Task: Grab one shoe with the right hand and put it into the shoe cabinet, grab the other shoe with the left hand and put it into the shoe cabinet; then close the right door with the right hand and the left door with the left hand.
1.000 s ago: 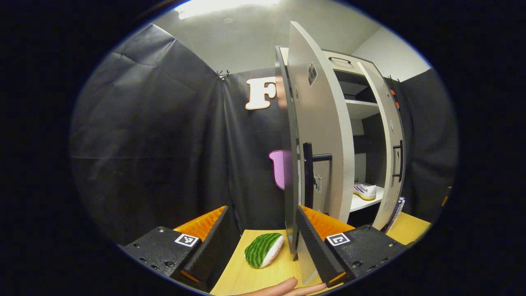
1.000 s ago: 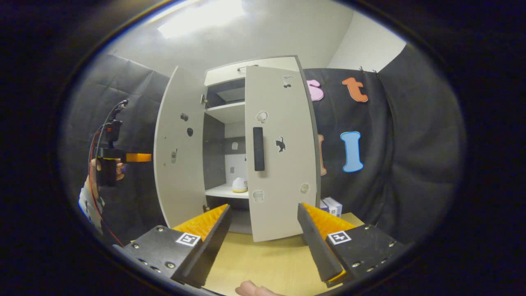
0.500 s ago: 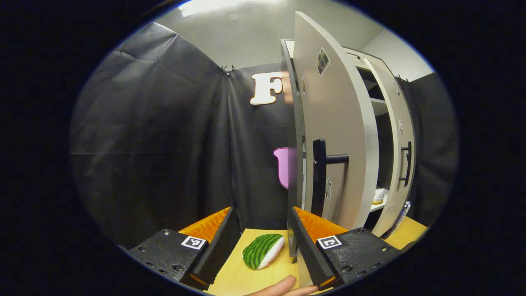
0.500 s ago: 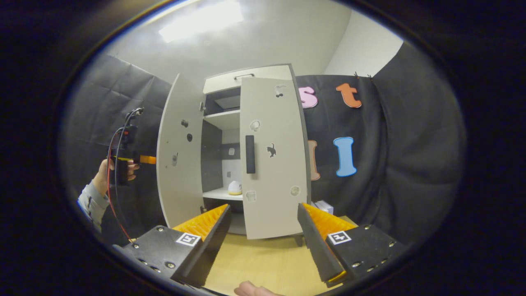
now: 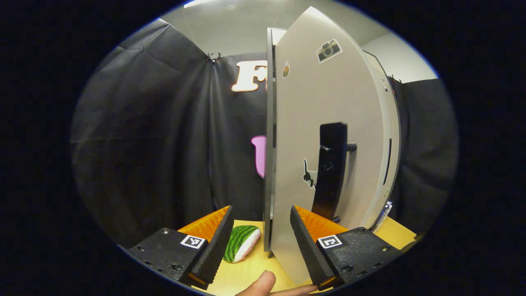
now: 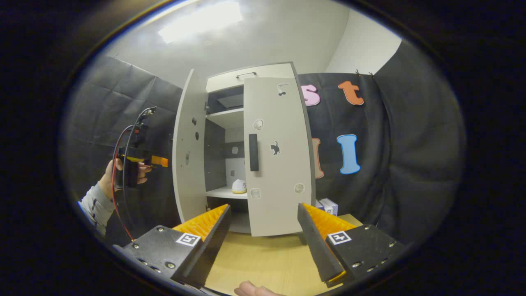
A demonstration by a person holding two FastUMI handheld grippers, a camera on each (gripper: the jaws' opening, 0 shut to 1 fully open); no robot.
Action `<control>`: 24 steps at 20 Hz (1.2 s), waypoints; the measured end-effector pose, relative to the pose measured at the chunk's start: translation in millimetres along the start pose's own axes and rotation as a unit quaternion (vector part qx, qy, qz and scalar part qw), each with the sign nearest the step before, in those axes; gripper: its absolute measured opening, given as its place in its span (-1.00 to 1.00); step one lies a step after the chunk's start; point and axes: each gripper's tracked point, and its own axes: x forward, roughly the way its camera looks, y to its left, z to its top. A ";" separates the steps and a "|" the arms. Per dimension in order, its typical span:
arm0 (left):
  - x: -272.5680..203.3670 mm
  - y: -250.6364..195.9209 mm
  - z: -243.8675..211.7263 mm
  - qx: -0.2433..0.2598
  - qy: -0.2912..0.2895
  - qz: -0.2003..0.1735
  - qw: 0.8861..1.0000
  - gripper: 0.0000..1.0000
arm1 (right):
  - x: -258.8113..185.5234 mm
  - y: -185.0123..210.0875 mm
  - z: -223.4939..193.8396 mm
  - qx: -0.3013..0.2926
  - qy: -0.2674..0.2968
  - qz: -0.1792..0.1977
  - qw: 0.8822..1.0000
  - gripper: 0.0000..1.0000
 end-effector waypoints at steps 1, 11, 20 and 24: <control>3.5 -3.1 -3.4 -0.004 0.004 -0.003 1.000 0.63 | 0.6 -4.5 -1.9 -0.001 0.003 -0.005 1.000 0.93; 19.9 -53.0 -11.0 0.016 -0.005 0.001 1.000 0.71 | 0.3 -24.1 0.8 0.006 -0.001 -0.018 1.000 0.90; 28.6 -121.4 -24.5 0.040 -0.050 -0.015 0.998 0.81 | 1.8 -29.9 7.6 -0.001 -0.012 -0.048 0.999 0.90; 3.2 -135.1 -28.3 0.043 -0.059 -0.033 0.997 0.82 | 3.4 -36.7 3.3 0.008 -0.007 -0.055 0.998 0.90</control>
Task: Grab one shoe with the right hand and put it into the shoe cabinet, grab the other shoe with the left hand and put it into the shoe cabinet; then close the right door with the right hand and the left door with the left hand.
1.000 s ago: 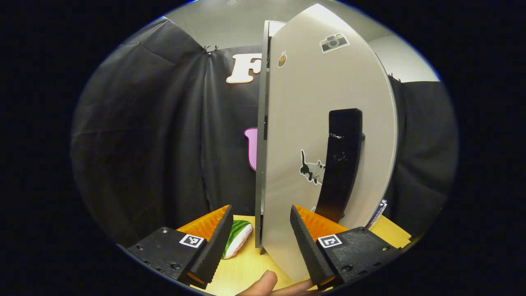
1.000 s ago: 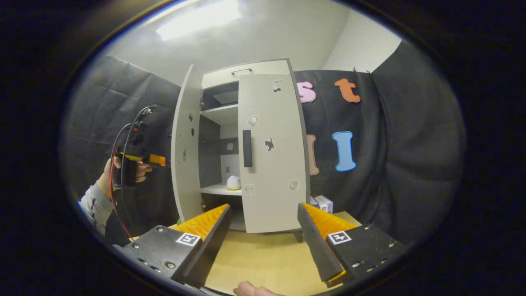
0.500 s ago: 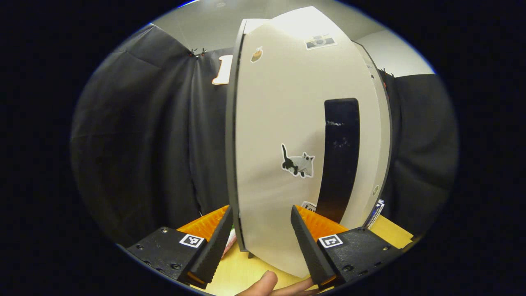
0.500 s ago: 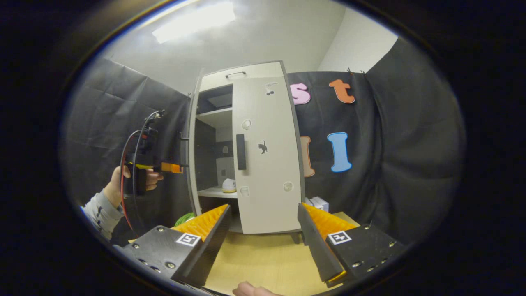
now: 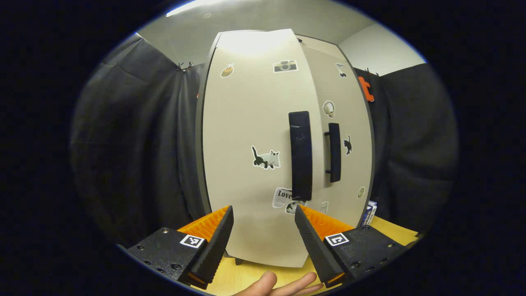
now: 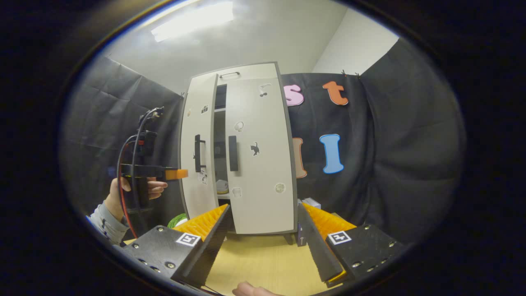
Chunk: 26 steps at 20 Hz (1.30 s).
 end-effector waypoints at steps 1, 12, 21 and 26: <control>-9.2 -0.2 1.6 0.003 -0.004 0.001 1.000 0.83 | 1.5 -0.6 -0.8 0.002 0.001 -0.002 1.000 0.90; -116.5 -12.0 -4.3 -0.002 -0.035 -0.028 0.999 0.89 | 4.8 5.4 2.8 0.022 0.001 -0.002 1.000 0.90; -183.3 -3.9 -26.0 -0.018 -0.025 -0.008 0.999 0.84 | -3.2 19.3 15.4 0.013 -0.012 -0.001 1.000 0.89; -207.0 15.4 -28.8 -0.047 -0.041 0.032 0.998 0.84 | -5.1 29.6 13.9 0.005 -0.007 -0.007 1.000 0.93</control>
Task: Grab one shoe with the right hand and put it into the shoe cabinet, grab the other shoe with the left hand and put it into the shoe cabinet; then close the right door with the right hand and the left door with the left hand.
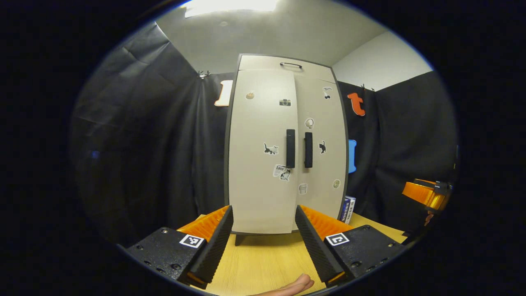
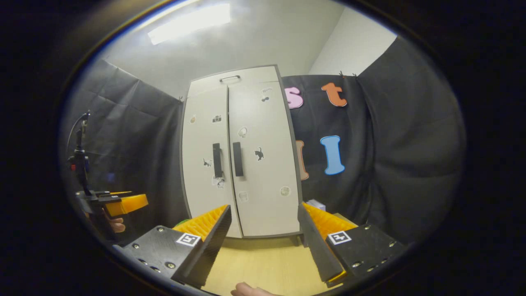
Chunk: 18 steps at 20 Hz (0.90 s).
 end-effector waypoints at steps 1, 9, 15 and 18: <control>-4.5 4.2 -2.1 -0.010 0.000 0.008 1.000 0.84 | -1.3 2.7 -2.6 -0.002 0.002 -0.001 1.000 0.90; -10.7 14.7 -14.7 -0.011 0.008 0.018 1.000 0.84 | -13.9 30.8 -14.2 -0.015 0.008 0.004 1.000 0.90; -19.7 17.6 -8.3 -0.013 -0.008 0.028 0.999 0.84 | -21.0 23.0 -12.8 -0.036 -0.002 -0.013 0.999 0.90; -16.6 21.4 -13.5 -0.012 -0.004 0.039 0.999 0.84 | -28.5 13.8 -8.2 -0.045 -0.021 -0.023 0.999 0.93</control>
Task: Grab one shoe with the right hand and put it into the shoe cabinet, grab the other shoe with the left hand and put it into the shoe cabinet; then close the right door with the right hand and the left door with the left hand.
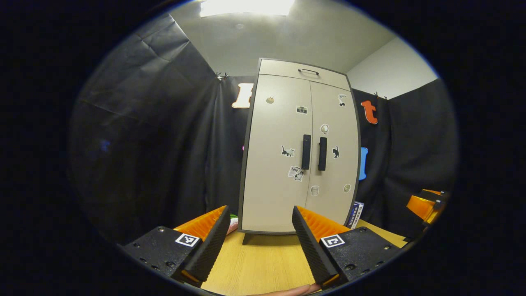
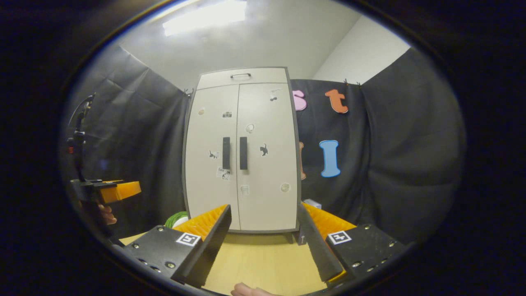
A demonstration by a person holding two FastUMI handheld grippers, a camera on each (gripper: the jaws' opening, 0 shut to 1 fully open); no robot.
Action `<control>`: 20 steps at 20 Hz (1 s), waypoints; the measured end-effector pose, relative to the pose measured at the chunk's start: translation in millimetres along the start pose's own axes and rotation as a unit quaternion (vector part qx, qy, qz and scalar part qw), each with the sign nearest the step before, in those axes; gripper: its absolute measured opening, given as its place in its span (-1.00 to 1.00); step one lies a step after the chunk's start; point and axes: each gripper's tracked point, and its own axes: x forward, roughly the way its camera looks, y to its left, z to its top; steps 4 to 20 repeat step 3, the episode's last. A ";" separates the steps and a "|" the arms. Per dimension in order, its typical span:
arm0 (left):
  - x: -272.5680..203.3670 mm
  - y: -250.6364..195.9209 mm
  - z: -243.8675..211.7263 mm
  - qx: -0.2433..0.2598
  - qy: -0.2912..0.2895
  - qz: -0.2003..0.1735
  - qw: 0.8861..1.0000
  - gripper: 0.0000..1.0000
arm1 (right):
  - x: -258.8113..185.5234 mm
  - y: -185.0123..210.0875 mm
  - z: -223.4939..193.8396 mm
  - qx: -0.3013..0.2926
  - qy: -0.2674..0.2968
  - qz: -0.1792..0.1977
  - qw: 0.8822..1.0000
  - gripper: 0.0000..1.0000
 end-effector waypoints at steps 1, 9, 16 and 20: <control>1.0 0.5 -1.2 0.007 0.001 0.003 1.000 0.84 | -1.1 -5.4 3.5 0.001 -0.009 -0.009 1.000 0.93; -2.2 0.8 -1.4 0.012 -0.004 0.006 1.000 0.73 | -3.7 -11.7 4.9 0.003 -0.015 -0.016 1.000 0.93; -2.2 0.8 -1.4 0.012 -0.004 0.006 1.000 0.73 | -3.7 -11.7 4.9 0.003 -0.015 -0.016 1.000 0.93; -2.2 0.8 -1.4 0.012 -0.004 0.006 1.000 0.73 | -3.7 -11.7 4.9 0.003 -0.015 -0.016 1.000 0.93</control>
